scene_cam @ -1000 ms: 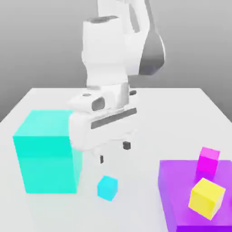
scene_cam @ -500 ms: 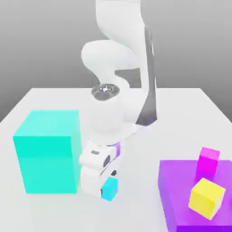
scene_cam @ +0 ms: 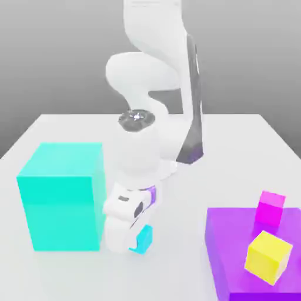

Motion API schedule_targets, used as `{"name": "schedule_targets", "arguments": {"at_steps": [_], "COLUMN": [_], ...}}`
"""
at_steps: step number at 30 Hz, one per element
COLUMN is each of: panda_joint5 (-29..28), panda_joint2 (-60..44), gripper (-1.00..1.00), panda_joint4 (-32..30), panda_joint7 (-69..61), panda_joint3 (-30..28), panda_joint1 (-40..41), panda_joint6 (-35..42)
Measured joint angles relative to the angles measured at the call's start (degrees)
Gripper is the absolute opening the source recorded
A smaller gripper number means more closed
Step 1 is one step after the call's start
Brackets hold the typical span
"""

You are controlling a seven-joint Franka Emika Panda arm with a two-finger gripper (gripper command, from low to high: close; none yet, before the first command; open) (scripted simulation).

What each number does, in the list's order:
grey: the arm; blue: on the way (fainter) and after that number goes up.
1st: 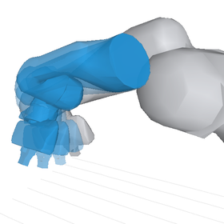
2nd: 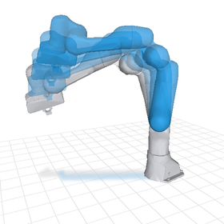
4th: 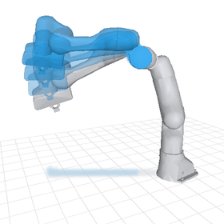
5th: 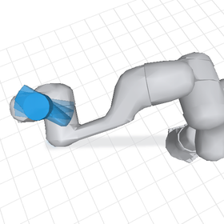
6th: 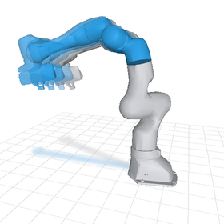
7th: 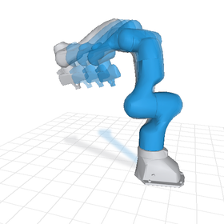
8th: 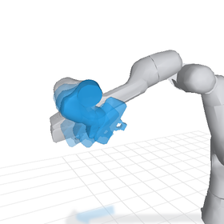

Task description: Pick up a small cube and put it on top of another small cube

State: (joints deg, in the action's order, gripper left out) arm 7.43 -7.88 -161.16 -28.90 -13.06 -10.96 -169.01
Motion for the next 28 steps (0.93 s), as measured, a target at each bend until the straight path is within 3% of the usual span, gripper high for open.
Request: {"name": "schedule_targets", "arguments": {"at_steps": [5, 20, 24, 25, 28], "panda_joint5": [-5.2, -6.5, -5.7, -5.5, -5.5], "panda_joint2": [5.4, 3.7, -1.4, -2.5, -2.5], "gripper": [-1.0, -1.0, -1.0, 1.0, 1.0], "panda_joint4": [1.0, 31.5, 32.4, 32.0, 32.0], "panda_joint7": [5.4, 24.7, 25.8, 25.8, 25.8], "panda_joint3": [-0.8, 6.4, 6.9, 6.9, 6.9], "panda_joint1": [-1.8, -17.3, -17.9, -17.9, -17.9], "panda_joint6": [6.5, 35.2, 31.1, 29.7, 29.7]}}
